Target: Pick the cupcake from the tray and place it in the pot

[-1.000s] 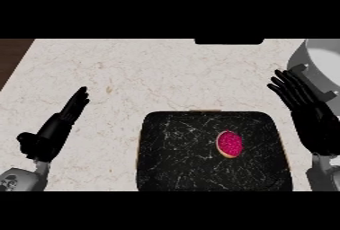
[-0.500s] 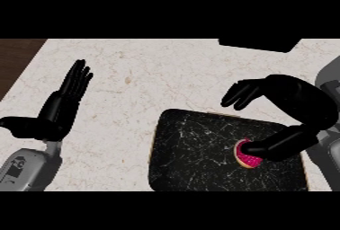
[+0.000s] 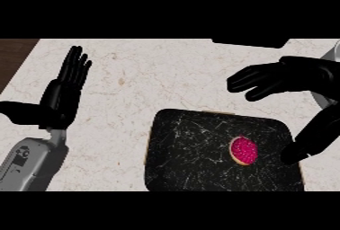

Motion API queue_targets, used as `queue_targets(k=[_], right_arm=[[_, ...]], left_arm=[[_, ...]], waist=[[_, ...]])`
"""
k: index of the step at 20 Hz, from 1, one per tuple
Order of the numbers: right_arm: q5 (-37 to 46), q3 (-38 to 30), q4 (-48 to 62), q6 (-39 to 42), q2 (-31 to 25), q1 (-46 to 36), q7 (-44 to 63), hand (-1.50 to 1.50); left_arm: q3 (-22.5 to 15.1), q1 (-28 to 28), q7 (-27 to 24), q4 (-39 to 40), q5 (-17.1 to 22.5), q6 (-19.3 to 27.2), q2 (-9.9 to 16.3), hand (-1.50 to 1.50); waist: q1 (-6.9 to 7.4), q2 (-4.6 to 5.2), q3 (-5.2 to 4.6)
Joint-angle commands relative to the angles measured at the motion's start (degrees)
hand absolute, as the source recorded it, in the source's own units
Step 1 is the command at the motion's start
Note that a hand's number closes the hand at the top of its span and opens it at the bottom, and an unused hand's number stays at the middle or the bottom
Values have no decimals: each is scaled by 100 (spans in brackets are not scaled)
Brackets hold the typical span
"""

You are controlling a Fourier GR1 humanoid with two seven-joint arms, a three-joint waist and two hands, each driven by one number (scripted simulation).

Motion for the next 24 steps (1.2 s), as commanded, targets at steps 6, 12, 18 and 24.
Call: queue_targets(k=[6,12,18,24], right_arm=[[1725,944,-192,714,-651,-719,-1543,-150],[2779,1843,120,-101,-949,-711,-2472,-150],[3552,2638,1022,-926,-1134,-834,-3210,-150],[4175,3587,1473,-1813,-733,-781,-3569,-150]], left_arm=[[126,-212,218,152,-55,176,15,0],[118,-110,266,102,-76,187,-16,0],[-9,26,367,-170,-260,483,-197,0],[381,-94,337,77,-117,229,65,0]], waist=[[-180,-56,-23],[-249,-84,-32],[-314,-131,-41],[-395,-138,-45]])
